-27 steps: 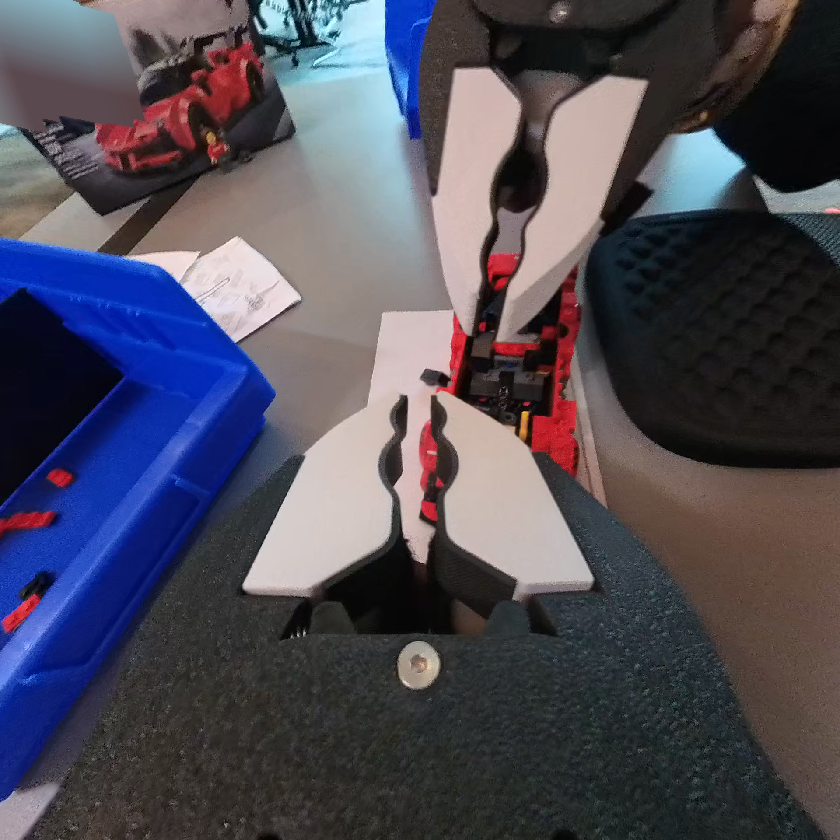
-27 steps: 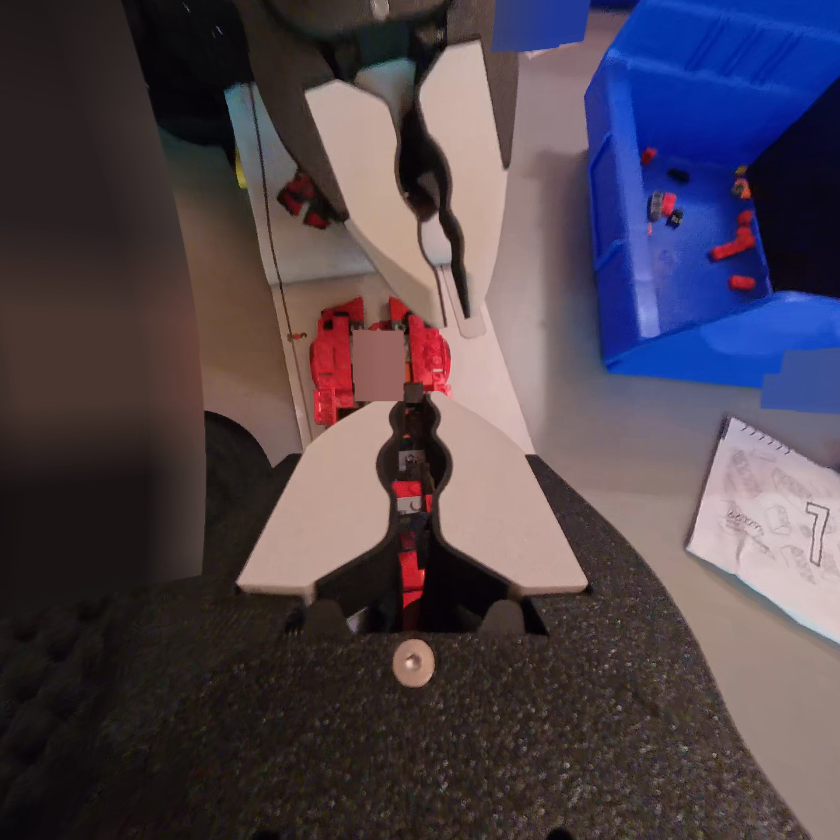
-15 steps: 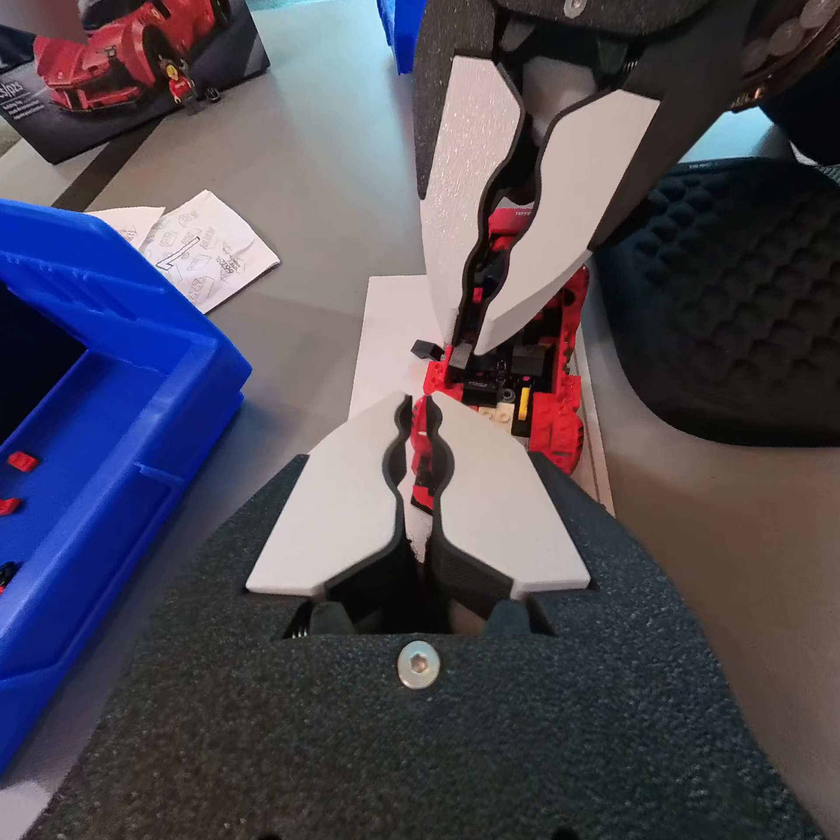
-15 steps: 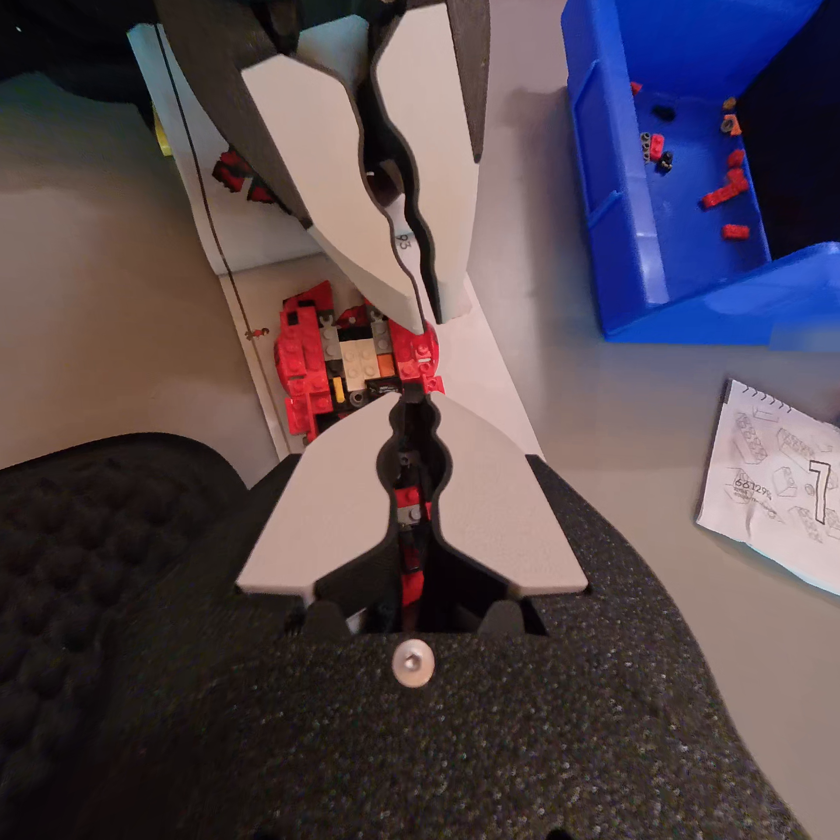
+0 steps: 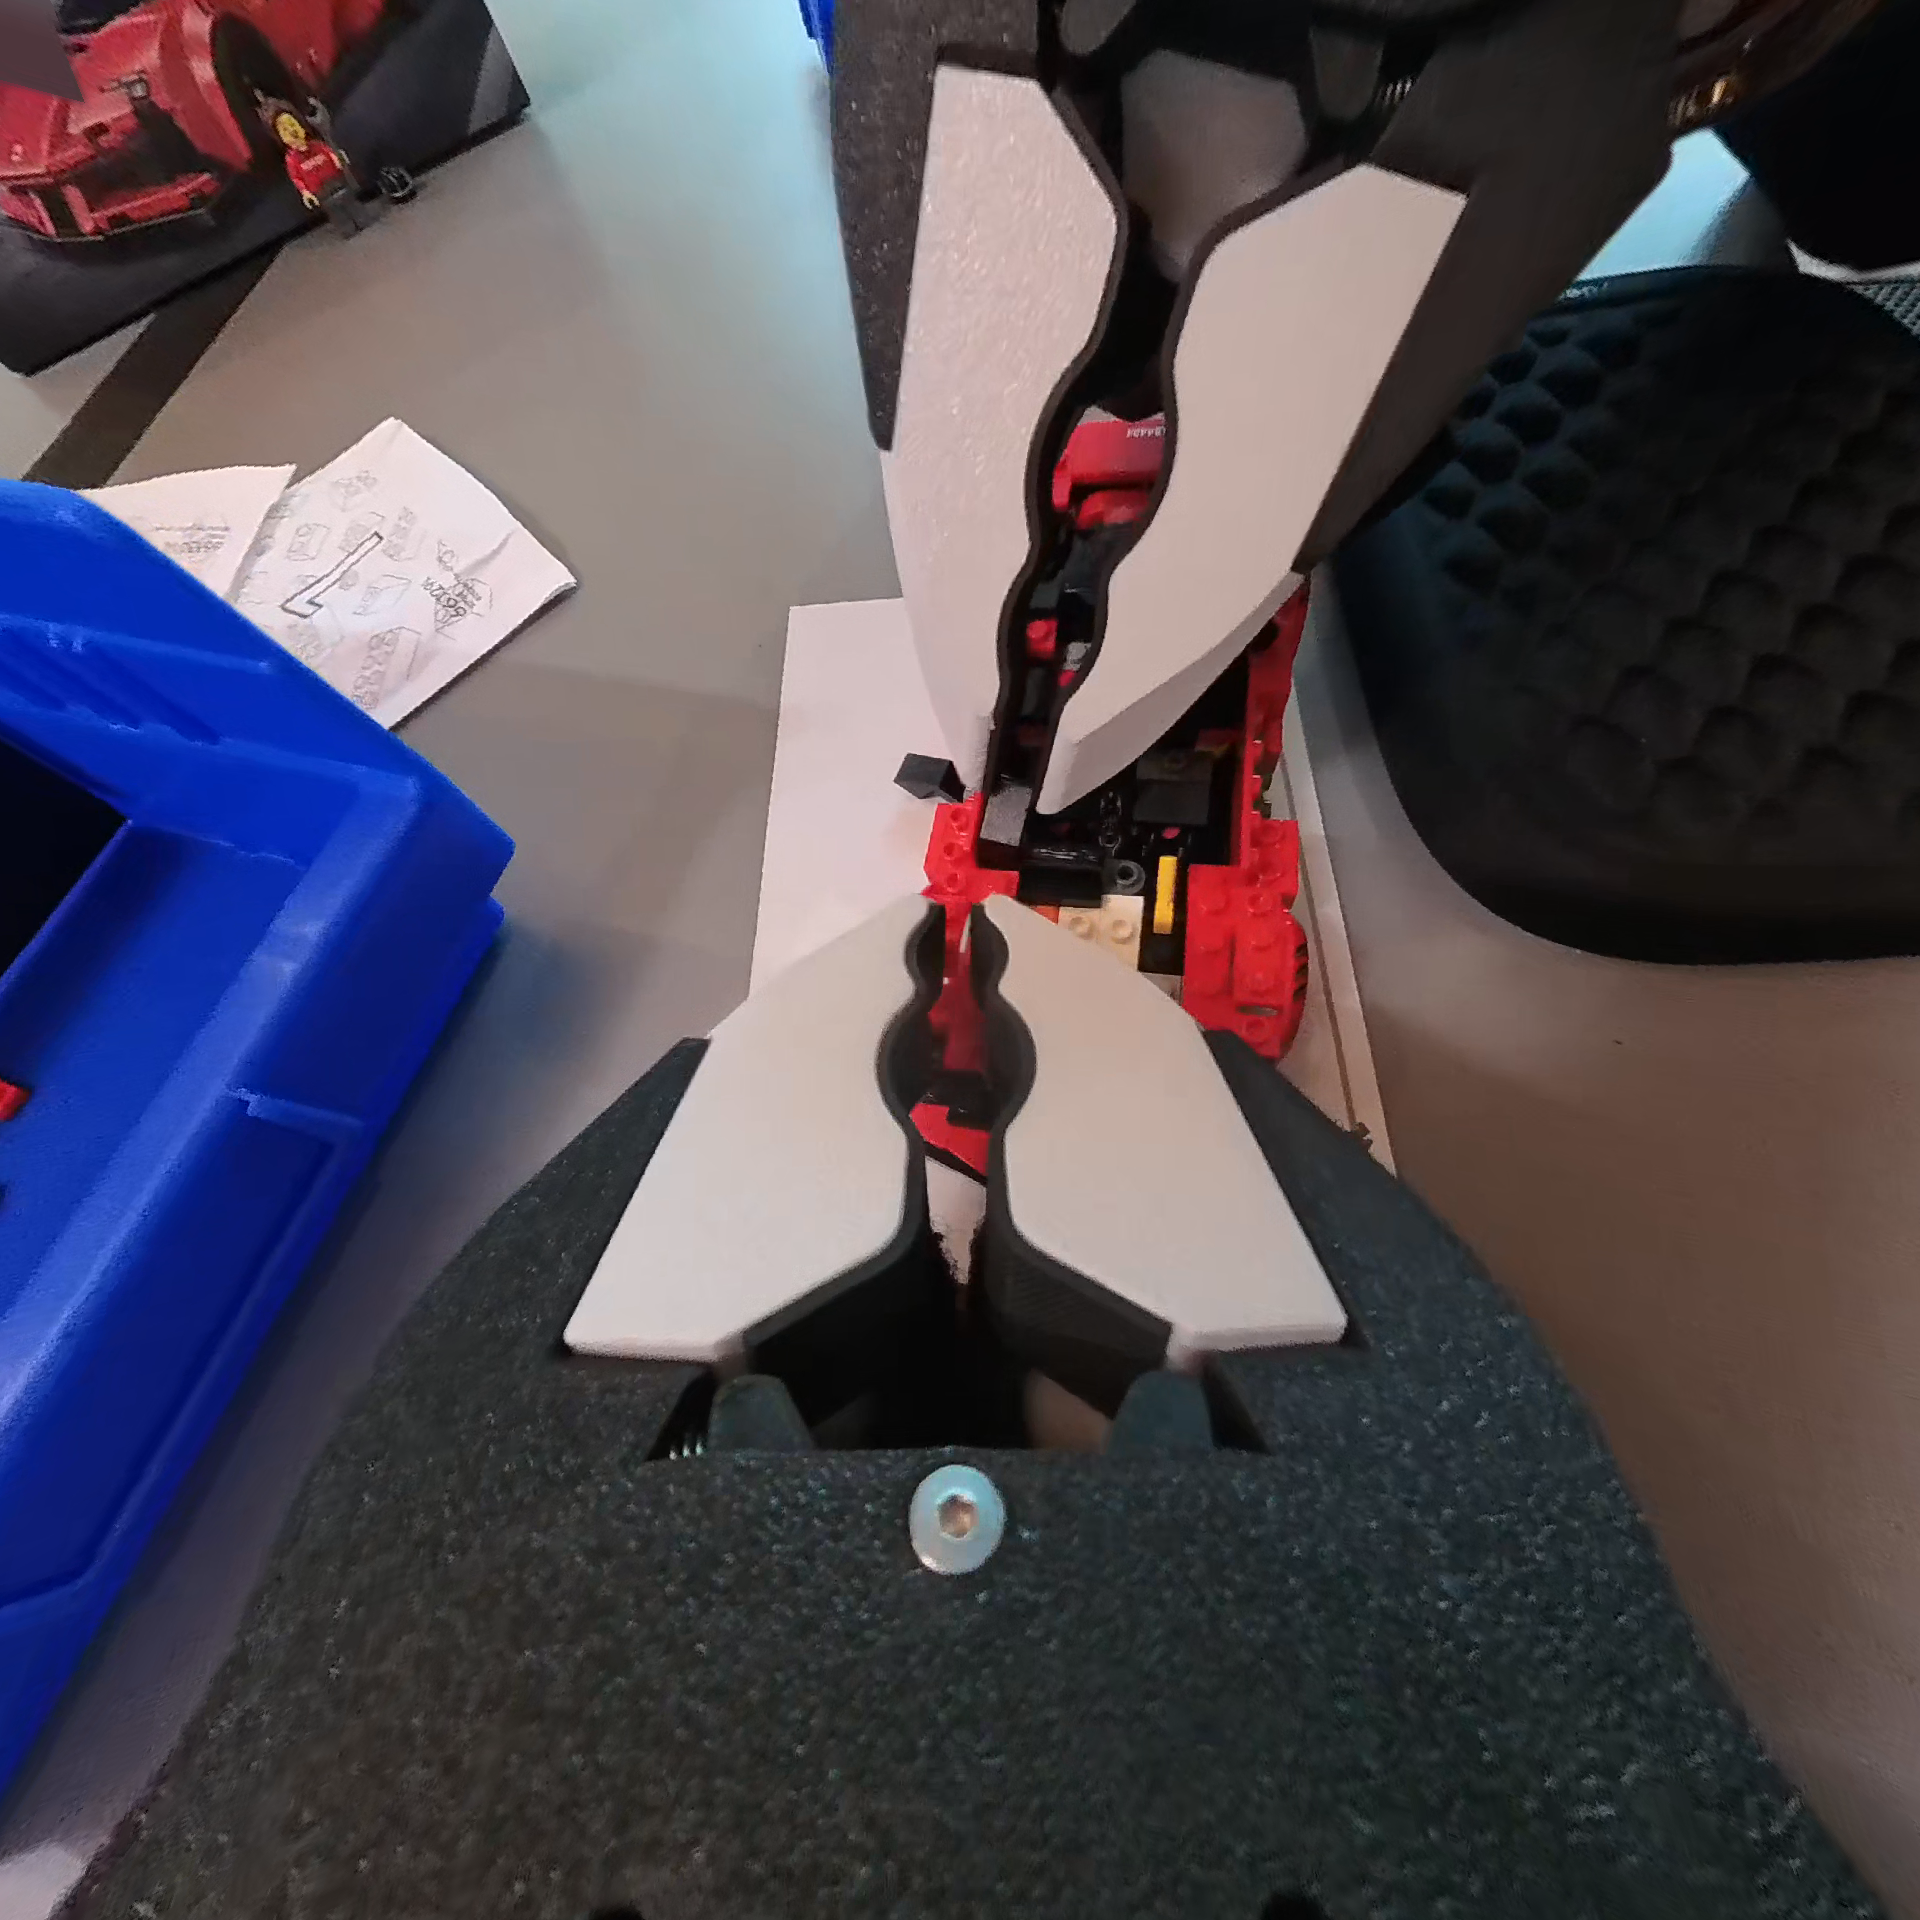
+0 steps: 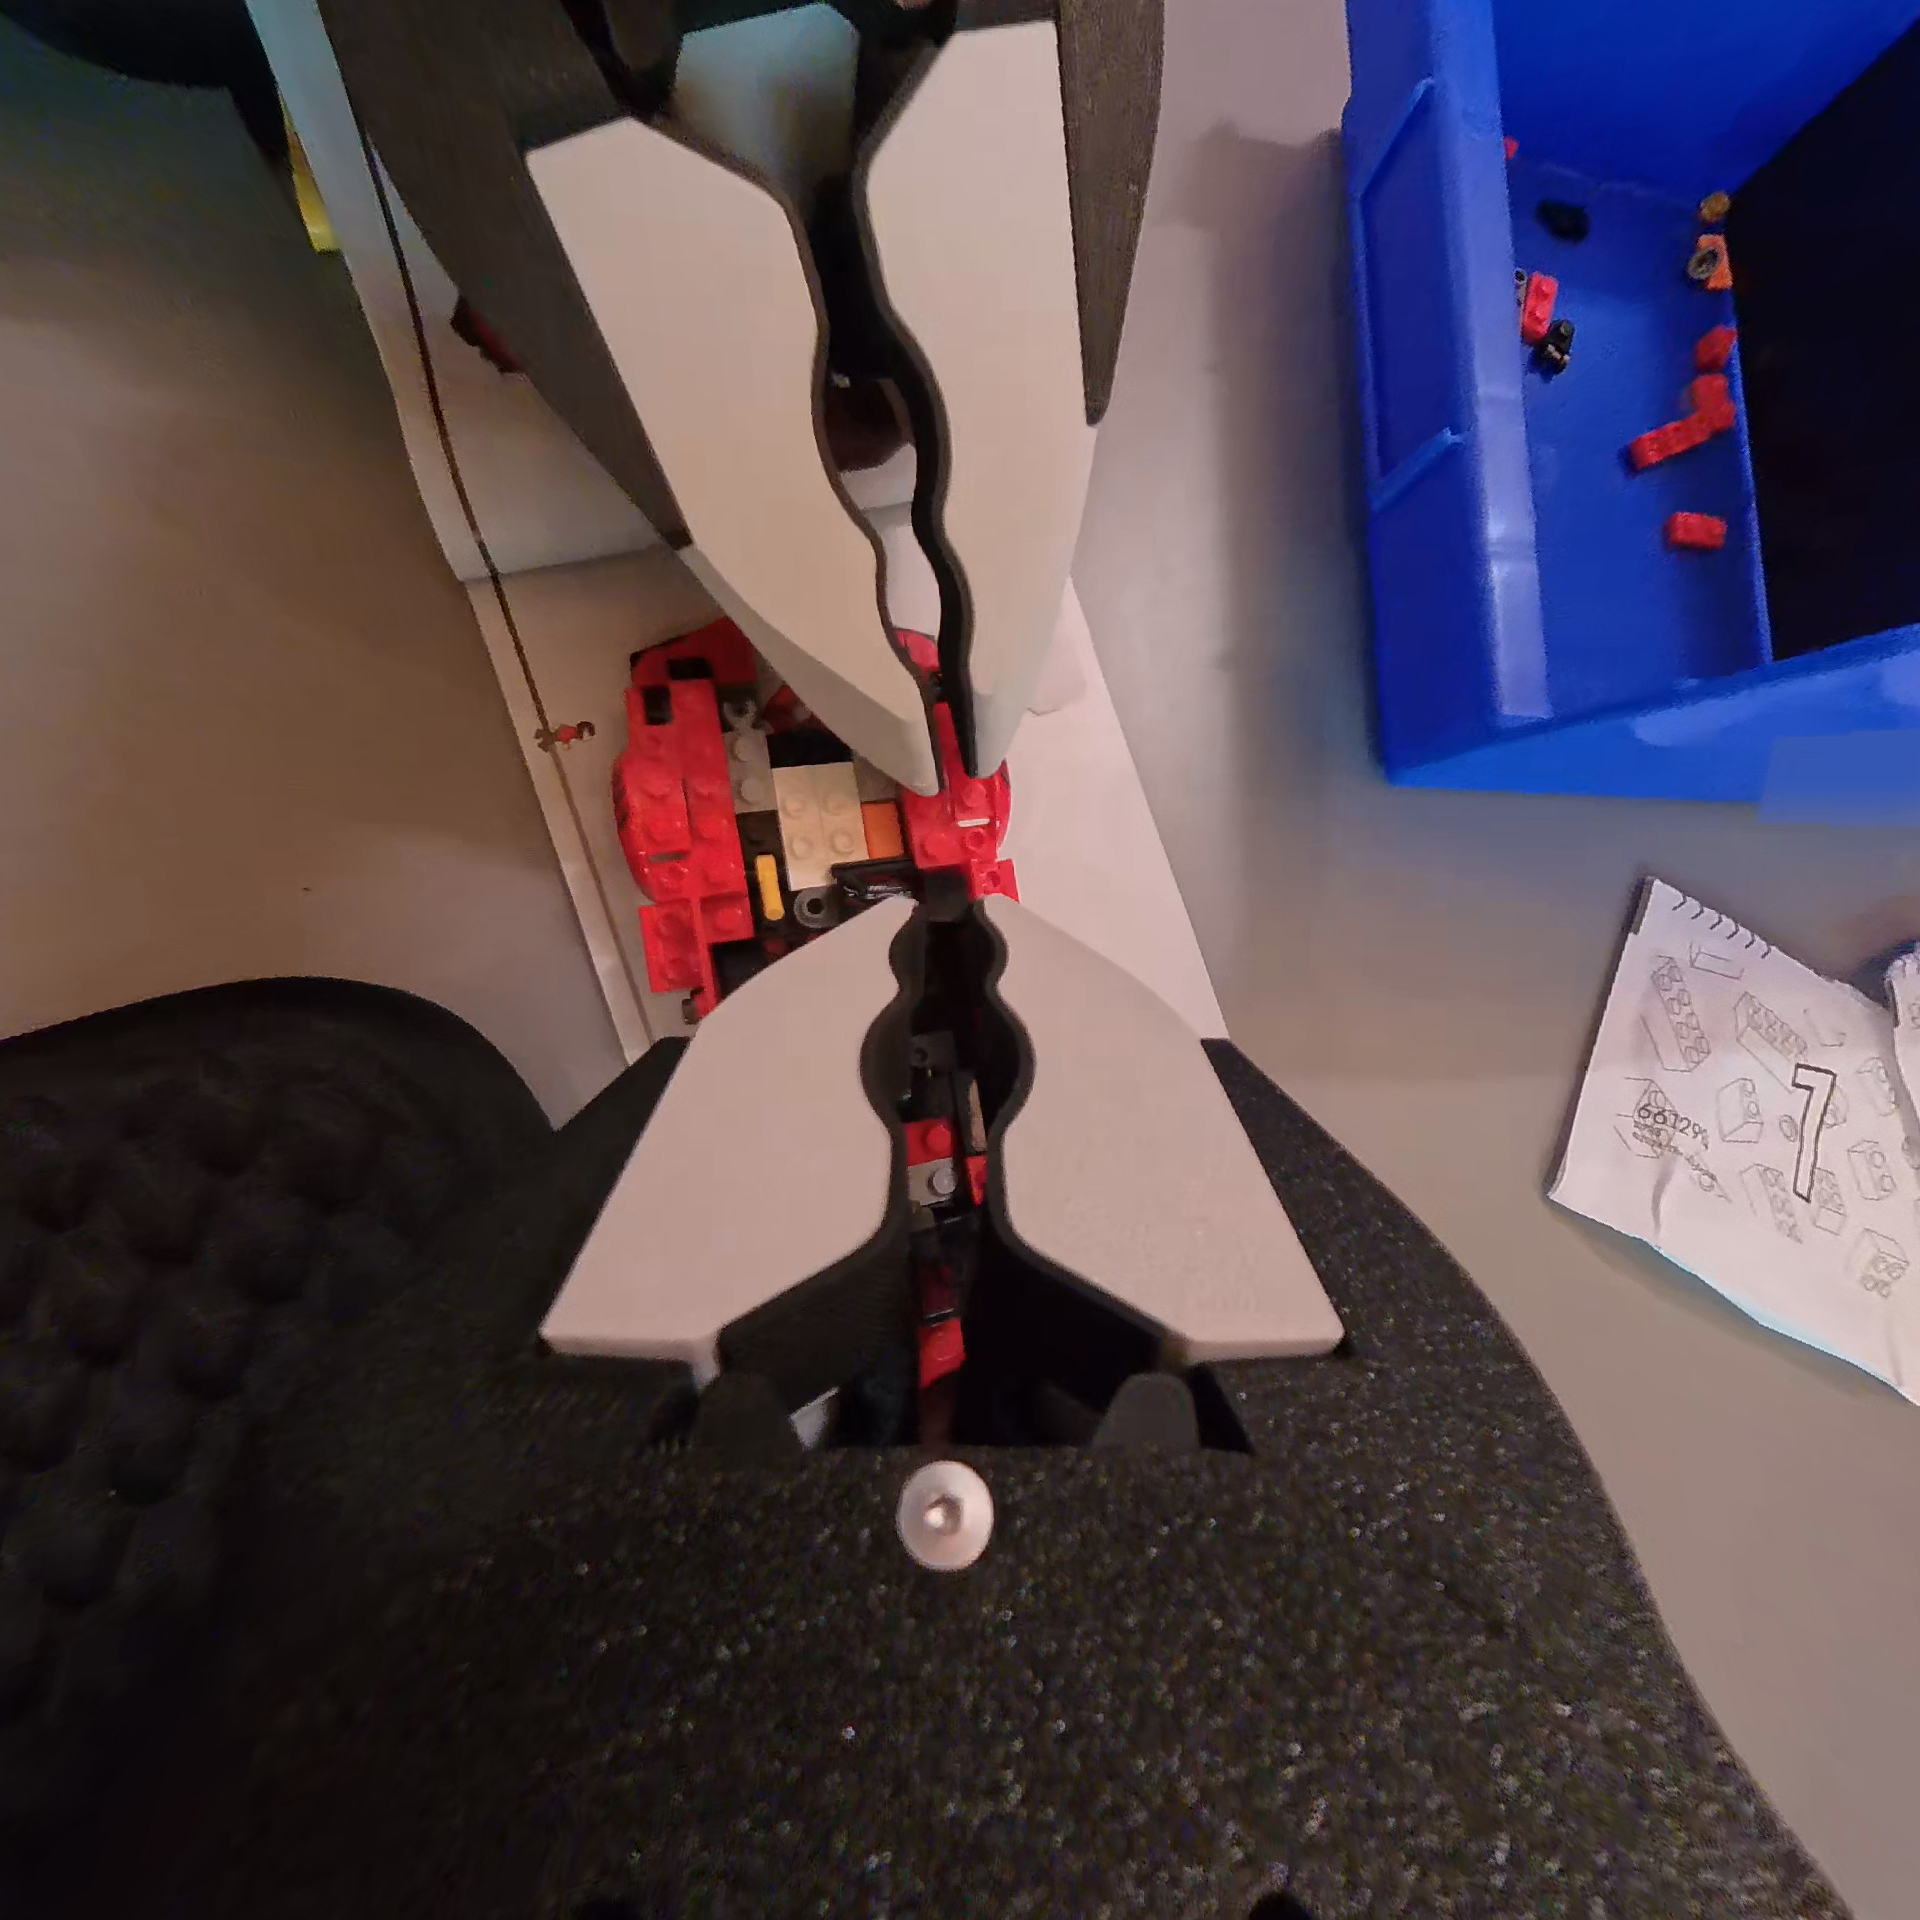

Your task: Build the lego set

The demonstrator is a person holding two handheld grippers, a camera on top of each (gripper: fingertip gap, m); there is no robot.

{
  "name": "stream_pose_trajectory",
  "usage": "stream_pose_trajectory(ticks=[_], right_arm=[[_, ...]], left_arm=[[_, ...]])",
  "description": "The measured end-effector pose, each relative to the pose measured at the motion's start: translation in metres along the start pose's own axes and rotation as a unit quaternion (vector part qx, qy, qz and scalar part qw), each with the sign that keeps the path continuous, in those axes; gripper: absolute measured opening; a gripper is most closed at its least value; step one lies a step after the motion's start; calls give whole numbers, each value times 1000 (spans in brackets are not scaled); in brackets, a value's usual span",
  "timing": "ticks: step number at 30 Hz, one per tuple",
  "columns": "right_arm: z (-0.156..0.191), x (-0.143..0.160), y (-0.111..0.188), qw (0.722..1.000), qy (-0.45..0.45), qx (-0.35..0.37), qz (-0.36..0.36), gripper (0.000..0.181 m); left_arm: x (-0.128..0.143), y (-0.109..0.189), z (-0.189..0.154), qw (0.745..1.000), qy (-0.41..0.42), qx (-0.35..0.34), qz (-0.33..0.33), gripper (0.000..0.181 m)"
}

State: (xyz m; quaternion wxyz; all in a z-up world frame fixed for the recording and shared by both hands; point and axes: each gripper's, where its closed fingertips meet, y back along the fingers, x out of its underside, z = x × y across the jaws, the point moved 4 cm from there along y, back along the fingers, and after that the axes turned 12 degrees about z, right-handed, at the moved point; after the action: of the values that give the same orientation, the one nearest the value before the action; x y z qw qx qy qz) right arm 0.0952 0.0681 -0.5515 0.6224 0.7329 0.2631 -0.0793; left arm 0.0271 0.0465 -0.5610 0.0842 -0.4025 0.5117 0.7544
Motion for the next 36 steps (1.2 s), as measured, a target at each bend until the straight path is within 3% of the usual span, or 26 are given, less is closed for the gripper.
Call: stream_pose_trajectory(ticks=[13, 21, 36], right_arm=[[1, -1, -2, 997, 9, 16, 69, 7], [3, -6, -3, 987, 56, 64, 134, 8], [4, -7, -5, 984, 63, 79, 145, 9]], left_arm=[[1, -2, -2, 1000, -2, 10, 7, 3], [1, -3, -2, 1000, -2, 10, 7, 3], [1, -3, -1, 1000, 0, 11, 5, 3]])
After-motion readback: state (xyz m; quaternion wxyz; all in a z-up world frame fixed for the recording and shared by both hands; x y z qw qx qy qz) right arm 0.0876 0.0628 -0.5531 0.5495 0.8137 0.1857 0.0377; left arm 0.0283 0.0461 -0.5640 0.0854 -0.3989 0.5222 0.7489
